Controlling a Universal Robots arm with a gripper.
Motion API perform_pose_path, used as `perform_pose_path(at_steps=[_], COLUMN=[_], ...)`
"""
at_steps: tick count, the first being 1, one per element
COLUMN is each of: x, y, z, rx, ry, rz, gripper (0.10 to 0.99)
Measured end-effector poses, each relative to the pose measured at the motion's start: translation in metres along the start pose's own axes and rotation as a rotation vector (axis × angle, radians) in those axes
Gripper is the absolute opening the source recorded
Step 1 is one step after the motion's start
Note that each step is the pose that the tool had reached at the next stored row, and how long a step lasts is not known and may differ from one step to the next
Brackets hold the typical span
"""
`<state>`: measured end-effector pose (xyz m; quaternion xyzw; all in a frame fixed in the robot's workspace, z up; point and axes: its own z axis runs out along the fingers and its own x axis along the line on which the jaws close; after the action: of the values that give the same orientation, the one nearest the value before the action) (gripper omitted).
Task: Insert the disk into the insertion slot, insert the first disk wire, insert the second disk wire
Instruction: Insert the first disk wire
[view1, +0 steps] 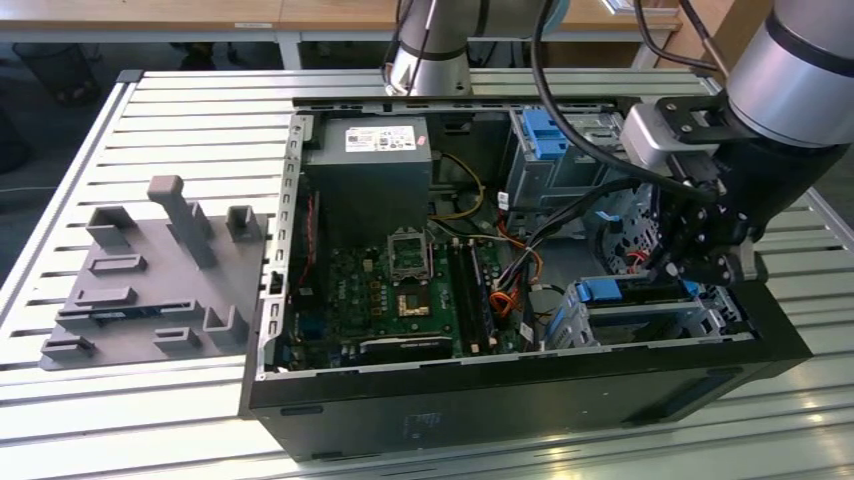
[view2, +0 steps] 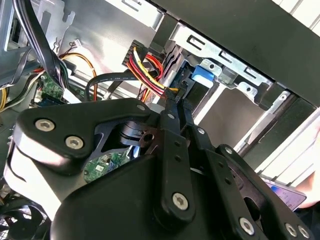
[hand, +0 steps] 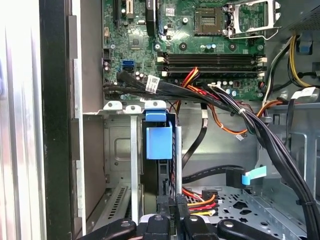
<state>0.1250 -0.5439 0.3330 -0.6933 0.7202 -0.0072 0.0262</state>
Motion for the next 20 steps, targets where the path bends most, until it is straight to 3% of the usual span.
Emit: perform_pose_path(at_steps=[13,20], x=[0.0001,-0.0001], y=[0.0007,0.0006], z=[0.002,-0.0036], rx=[0.001,0.001], ry=[-0.0001,0.0], rz=[0.0,0.0], gripper=[0.173,0.173])
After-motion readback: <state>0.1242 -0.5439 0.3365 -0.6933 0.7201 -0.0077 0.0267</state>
